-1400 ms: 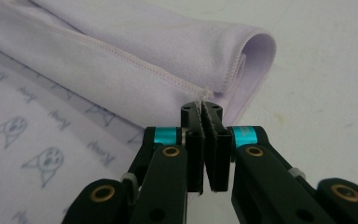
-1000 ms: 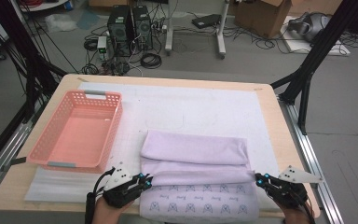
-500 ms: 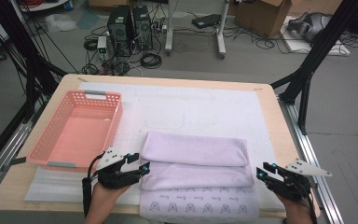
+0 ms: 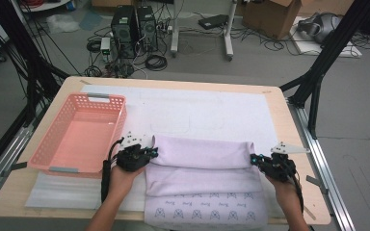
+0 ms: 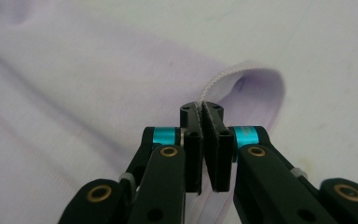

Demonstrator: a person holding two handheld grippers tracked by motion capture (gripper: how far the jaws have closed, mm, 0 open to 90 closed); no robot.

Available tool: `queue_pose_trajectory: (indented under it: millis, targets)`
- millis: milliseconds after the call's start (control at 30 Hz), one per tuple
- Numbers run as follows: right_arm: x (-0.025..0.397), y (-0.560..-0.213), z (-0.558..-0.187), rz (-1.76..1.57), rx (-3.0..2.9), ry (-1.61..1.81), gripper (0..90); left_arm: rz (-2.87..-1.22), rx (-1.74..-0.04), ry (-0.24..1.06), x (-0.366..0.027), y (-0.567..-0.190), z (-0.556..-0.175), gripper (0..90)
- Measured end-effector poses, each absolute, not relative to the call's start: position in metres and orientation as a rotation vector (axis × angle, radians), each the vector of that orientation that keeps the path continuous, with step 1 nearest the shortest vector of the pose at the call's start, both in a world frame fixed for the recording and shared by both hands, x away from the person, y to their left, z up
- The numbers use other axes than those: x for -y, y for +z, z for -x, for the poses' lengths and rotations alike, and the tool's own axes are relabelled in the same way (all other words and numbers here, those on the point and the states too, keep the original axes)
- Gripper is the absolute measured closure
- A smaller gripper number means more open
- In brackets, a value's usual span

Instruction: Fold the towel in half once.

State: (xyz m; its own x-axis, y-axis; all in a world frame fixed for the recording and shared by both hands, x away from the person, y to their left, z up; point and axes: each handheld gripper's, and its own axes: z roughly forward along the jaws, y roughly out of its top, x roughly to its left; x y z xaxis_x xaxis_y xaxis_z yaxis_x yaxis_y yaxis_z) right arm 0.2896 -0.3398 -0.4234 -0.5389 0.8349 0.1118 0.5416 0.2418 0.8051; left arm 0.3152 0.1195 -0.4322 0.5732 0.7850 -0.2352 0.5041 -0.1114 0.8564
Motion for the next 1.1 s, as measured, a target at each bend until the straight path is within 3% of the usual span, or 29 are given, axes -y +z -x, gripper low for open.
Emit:
queue_pose_trajectory:
  millis: [367, 433, 500, 600, 900, 1100]
  targets:
    - [0.34, -0.424, -0.343, -1.392, -1.967, 1.172, 86.7, -1.683, -1.244, 0.443, -0.109, -0.427, -0.36, 84.8]
    - [0.337, -0.424, -0.349, -1.396, -1.961, 1.158, 85.3, -1.677, -1.283, 0.436, -0.108, -0.43, -0.362, 67.8]
    - [0.336, -0.423, -0.351, -1.396, -1.942, 1.155, 76.1, -1.686, -1.288, 0.405, -0.109, -0.431, -0.361, 54.3]
    - [0.337, -0.422, -0.348, -1.383, -1.959, 1.137, 68.0, -1.76, -1.236, 0.421, -0.11, -0.428, -0.355, 46.9]
    - [0.346, -0.425, -0.321, -1.378, -2.025, 1.124, 52.2, -1.782, -1.225, 0.381, -0.121, -0.442, -0.337, 42.1]
    - [0.36, -0.417, -0.314, -1.418, -1.911, 1.232, 49.8, -1.804, -1.216, 0.331, -0.121, -0.45, -0.338, 40.2]
